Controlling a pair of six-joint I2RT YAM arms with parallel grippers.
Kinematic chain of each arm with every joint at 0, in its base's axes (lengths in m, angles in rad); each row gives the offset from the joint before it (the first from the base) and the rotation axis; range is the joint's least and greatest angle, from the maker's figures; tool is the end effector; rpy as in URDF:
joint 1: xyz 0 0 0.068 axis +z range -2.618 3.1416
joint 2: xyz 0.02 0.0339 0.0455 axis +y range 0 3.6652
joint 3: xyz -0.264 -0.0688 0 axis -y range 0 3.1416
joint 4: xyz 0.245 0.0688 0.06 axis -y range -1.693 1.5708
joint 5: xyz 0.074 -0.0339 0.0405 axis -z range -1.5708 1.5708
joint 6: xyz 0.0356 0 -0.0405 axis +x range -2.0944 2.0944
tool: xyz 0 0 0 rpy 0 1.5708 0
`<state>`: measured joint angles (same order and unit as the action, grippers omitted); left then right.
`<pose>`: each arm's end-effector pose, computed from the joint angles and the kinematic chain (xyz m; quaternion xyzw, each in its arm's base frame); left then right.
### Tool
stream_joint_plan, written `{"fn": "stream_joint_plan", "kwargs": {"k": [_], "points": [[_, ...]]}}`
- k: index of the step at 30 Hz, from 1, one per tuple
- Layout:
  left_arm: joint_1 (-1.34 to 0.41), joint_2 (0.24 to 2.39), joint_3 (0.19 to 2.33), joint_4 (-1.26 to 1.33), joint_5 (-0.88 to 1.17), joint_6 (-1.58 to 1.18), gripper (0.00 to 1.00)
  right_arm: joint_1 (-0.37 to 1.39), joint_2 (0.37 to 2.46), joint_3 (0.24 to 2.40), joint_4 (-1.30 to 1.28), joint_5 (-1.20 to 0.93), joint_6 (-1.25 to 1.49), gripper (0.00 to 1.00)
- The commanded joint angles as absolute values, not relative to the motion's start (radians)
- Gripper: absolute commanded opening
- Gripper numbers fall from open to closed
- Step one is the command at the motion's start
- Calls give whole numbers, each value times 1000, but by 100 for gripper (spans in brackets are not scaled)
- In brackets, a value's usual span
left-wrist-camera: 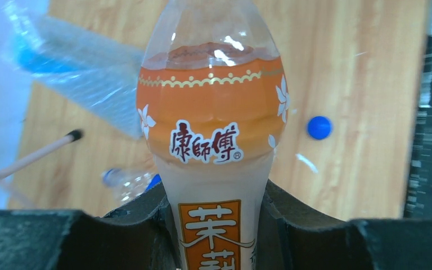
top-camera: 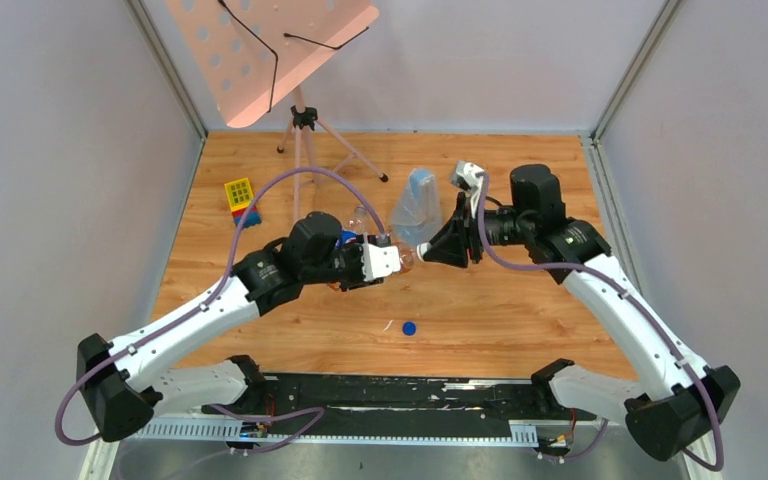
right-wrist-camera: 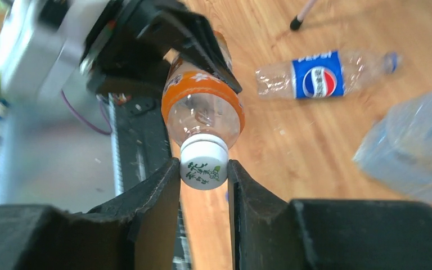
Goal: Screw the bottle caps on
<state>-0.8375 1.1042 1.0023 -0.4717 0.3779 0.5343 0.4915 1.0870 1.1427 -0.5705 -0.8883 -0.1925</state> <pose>0.1516 -0.1879 0.3259 0.6159 0.6107 -0.2340 0.4394 0.1831 0.1293 0.3733 -0.4655 0.6622 0.4348 0.3946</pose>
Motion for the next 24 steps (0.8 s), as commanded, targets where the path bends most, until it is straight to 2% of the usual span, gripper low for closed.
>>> {"fn": "stream_joint_plan", "kwargs": {"k": [1, 6, 10, 12, 15, 19, 20, 22, 24], "points": [[-977, 1046, 935, -93, 41, 666, 0, 506, 1197, 1219, -504, -673, 345, 0], [-1140, 1076, 816, 182, -316, 896, 0, 495, 1318, 1259, -546, -628, 701, 0], [-1206, 1149, 748, 384, -444, 1090, 0, 479, 1361, 1245, -544, -640, 826, 0], [-1209, 1171, 751, 384, -459, 1086, 0, 470, 1357, 1245, -541, -639, 813, 0], [-1202, 1159, 778, 252, -446, 984, 0, 465, 1323, 1260, -538, -620, 723, 1], [-1136, 1112, 820, 43, -316, 828, 0, 466, 1231, 1277, -536, -580, 513, 26], [-1103, 1097, 832, 6, -254, 782, 0, 466, 1205, 1278, -535, -575, 428, 35], [-1046, 1080, 853, -93, -144, 727, 0, 465, 1152, 1273, -531, -564, 309, 45], [-989, 1072, 883, -192, -39, 686, 0, 465, 1095, 1259, -520, -563, 186, 49]]}}
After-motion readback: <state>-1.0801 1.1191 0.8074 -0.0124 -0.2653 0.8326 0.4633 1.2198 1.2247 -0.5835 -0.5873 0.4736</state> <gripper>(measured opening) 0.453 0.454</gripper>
